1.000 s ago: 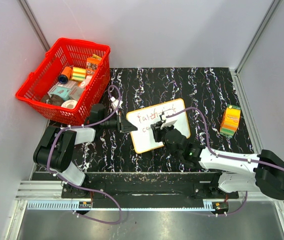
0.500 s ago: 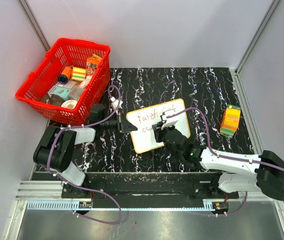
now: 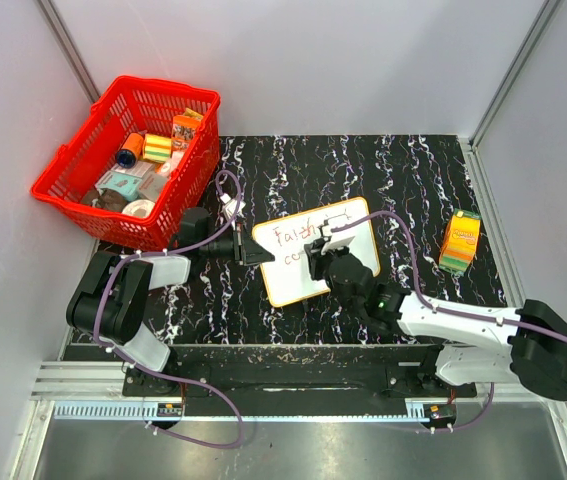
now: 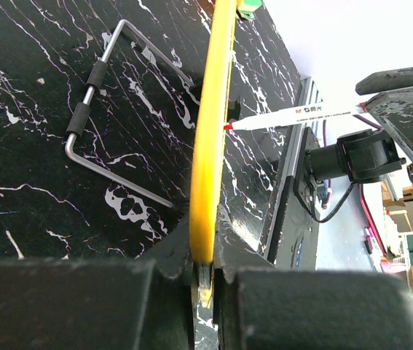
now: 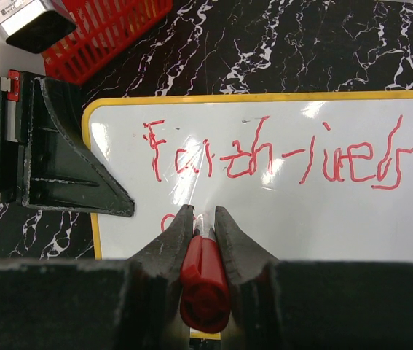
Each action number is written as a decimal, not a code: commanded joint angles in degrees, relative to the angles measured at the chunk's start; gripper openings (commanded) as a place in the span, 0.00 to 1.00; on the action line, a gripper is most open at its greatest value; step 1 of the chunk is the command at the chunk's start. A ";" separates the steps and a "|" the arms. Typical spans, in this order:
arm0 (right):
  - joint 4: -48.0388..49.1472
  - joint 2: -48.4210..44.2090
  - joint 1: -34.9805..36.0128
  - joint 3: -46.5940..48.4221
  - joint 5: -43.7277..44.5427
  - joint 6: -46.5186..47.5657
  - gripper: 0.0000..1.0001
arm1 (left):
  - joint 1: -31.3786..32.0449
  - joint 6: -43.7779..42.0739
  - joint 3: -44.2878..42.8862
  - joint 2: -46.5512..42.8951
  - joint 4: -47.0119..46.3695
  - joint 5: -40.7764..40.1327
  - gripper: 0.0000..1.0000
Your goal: Write a sentence on the whiteboard
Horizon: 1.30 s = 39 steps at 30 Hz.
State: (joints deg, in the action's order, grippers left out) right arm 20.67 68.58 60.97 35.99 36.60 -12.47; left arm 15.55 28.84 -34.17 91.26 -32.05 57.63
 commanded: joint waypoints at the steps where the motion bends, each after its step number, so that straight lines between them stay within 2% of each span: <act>1: 2.53 1.03 -0.41 3.12 0.58 0.87 0.00 | -0.35 -7.57 -0.28 1.64 3.66 -6.30 0.00; 12: 1.39 1.39 -0.33 2.60 -2.94 -0.80 0.00 | -0.35 -7.57 -0.37 1.72 3.66 -6.30 0.00; 22: 0.87 -8.36 -1.29 -0.65 -0.56 -0.01 0.00 | -0.35 -7.57 -0.46 1.90 3.66 -6.30 0.00; 30: -0.01 -7.41 -6.56 -1.80 -5.22 -3.17 0.00 | -0.26 -7.57 -0.28 1.81 3.66 -6.30 0.00; 39: 1.92 -7.05 -7.01 -2.15 -8.30 -3.53 0.00 | -0.26 -7.66 -0.28 1.81 3.84 -6.39 0.00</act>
State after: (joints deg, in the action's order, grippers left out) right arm 20.10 61.76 54.30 33.69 30.41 -15.27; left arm 15.55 28.69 -34.17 91.26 -31.88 57.76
